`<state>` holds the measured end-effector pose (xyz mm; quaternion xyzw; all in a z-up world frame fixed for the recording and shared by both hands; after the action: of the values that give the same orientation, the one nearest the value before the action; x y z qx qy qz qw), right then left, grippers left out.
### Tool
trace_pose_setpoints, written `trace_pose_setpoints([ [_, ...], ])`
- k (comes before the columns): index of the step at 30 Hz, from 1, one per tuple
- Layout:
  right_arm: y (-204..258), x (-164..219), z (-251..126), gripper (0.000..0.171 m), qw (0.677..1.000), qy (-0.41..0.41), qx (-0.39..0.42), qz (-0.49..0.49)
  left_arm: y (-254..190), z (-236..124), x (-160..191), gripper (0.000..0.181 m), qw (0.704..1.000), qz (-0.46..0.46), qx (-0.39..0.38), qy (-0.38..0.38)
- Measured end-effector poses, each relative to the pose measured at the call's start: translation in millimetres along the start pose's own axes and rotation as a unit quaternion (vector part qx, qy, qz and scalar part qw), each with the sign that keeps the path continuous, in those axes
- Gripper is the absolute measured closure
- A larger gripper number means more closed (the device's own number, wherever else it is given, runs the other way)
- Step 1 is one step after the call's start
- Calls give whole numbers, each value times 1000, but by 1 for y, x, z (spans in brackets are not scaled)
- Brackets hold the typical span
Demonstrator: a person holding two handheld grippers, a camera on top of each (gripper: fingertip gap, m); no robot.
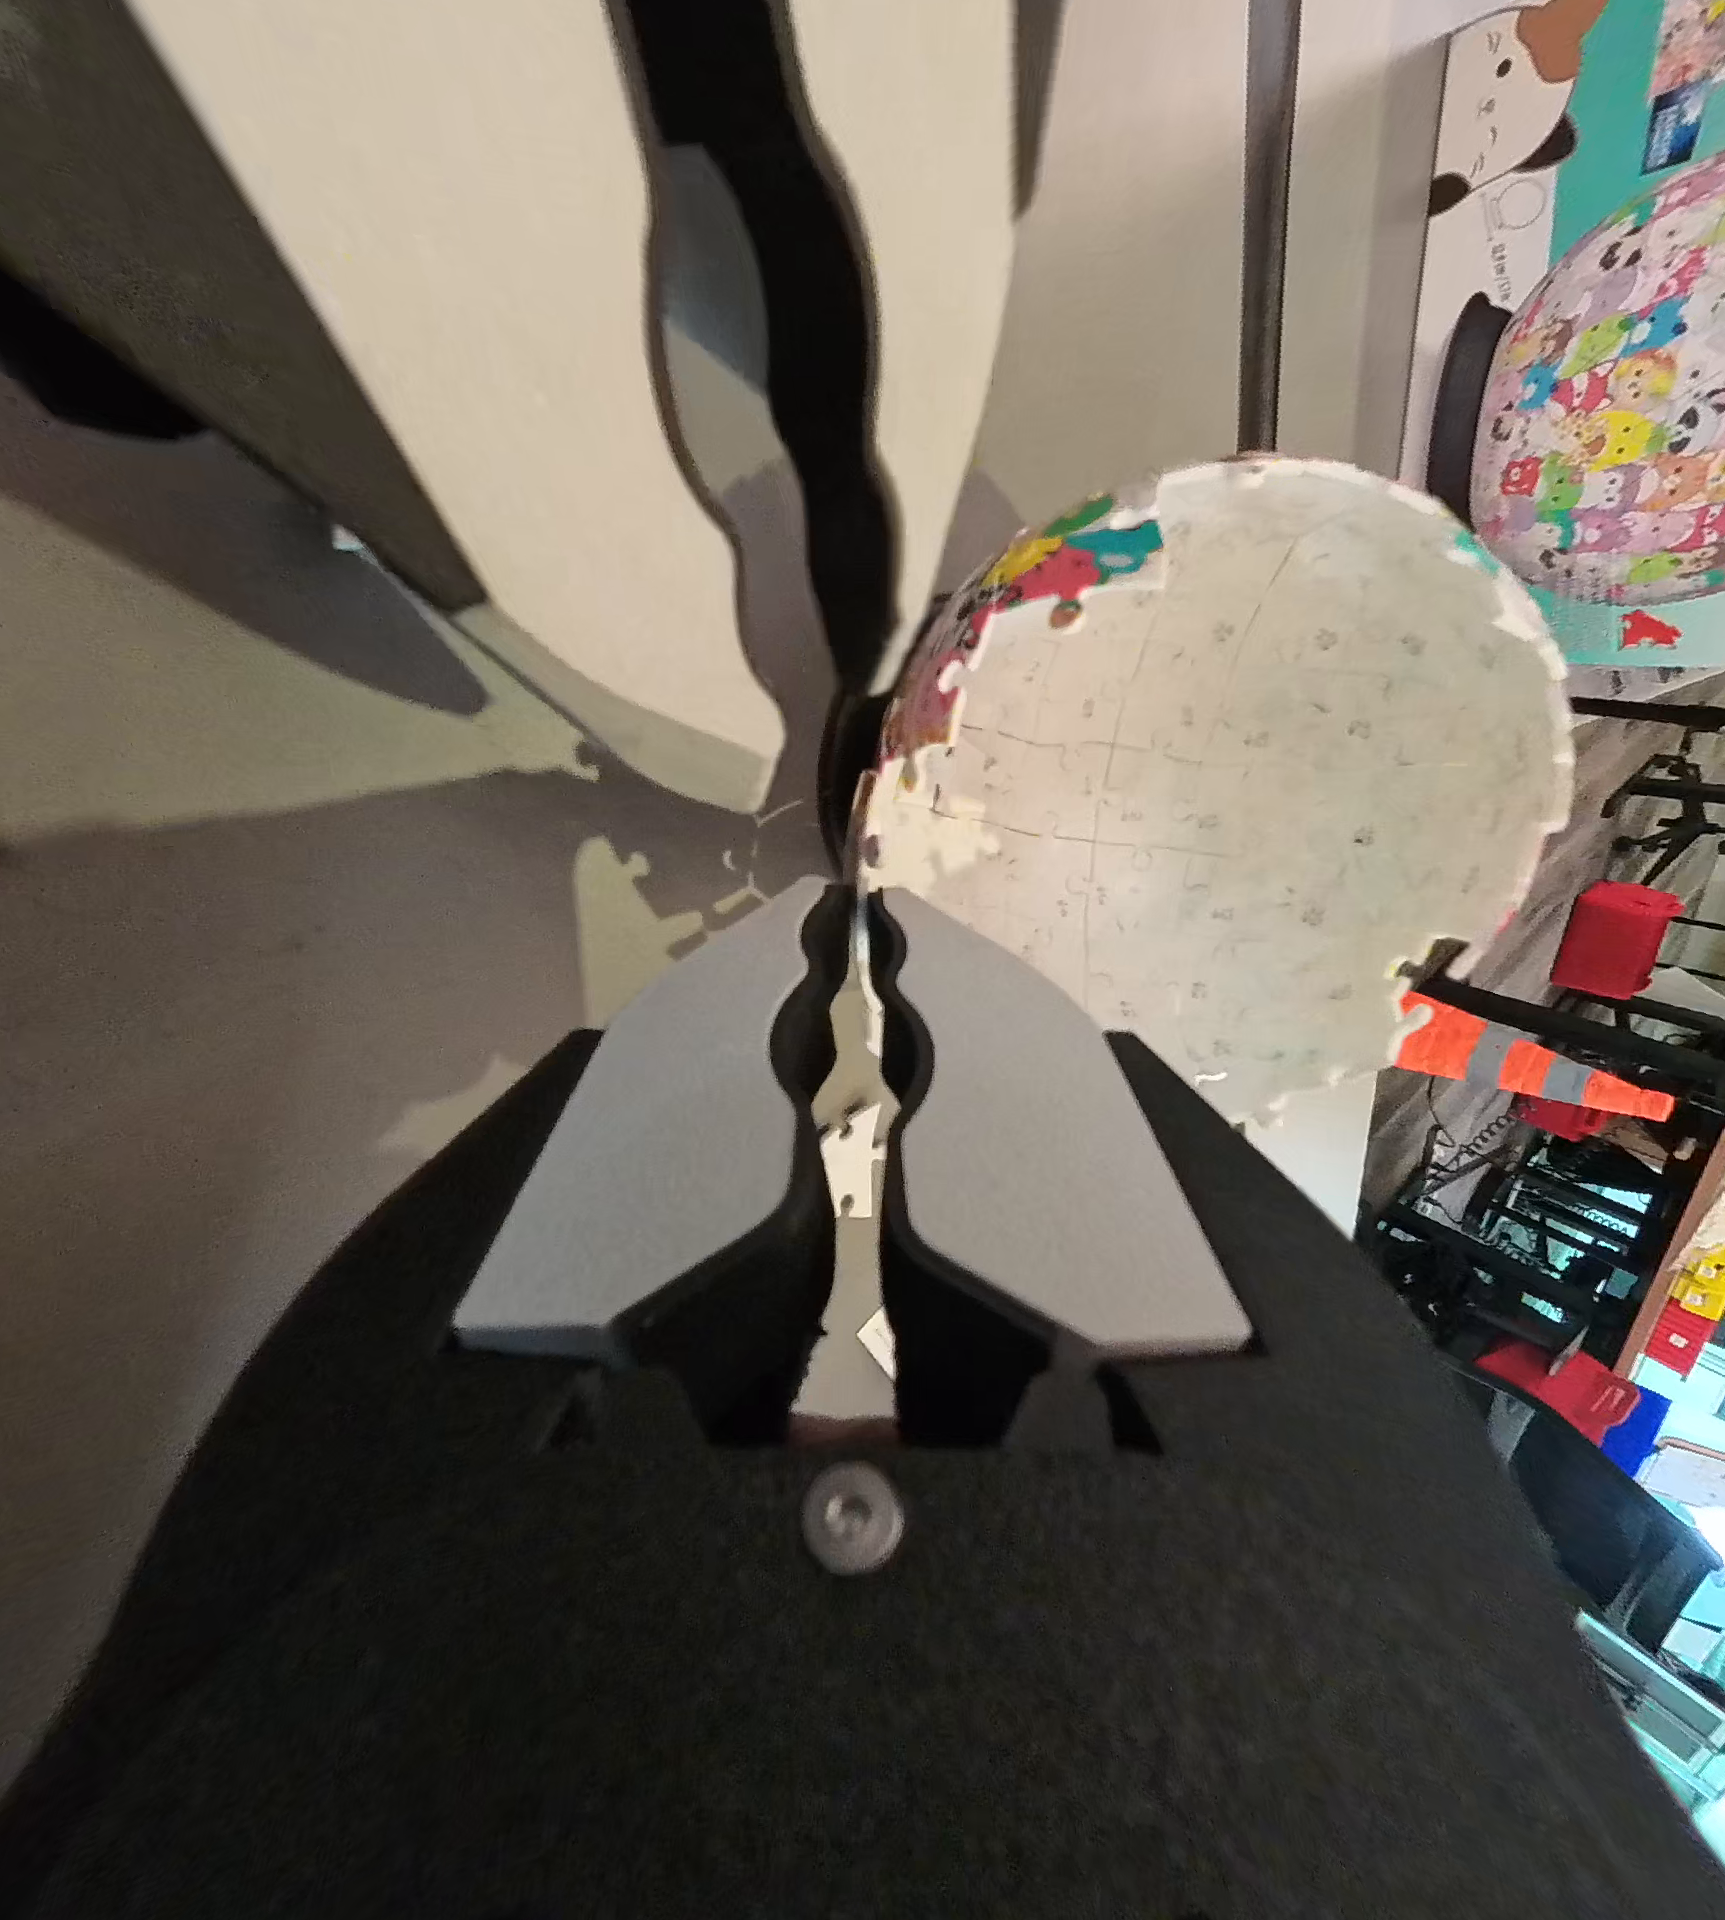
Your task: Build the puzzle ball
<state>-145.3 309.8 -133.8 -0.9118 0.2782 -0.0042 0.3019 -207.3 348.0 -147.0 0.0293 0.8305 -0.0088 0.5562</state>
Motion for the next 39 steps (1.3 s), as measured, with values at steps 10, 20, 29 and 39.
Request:
trace_pose_setpoints([
  [10, -4, 6, 2, 168, 1000, -11, 4, 12, -2, 5, -17, 155, 983, 177, -21, 47],
  [20, -12, 14, 3, 167, 999, -39, 7, 8, 4, 12, -25, 152, 980, 183, 55, 57],
  [29, -16, 21, 7, 167, 993, -92, 46, -55, 9, 32, -33, 151, 980, 164, 64, 92],
  [39, -18, 33, 11, 167, 985, -129, 62, -94, 6, 43, -31, 163, 965, 196, 28, 173],
])
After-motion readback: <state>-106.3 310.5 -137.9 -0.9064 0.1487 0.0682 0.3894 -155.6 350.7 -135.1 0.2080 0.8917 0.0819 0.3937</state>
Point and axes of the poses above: each gripper's, where its closed fingertips meet, z out along the fingers, x out of its underside, y = z × x across the jaws, the point moved 5 cm from there along -z, back along the fingers, and after that the axes turned 3 degrees about -x, right-handed, at the moved point
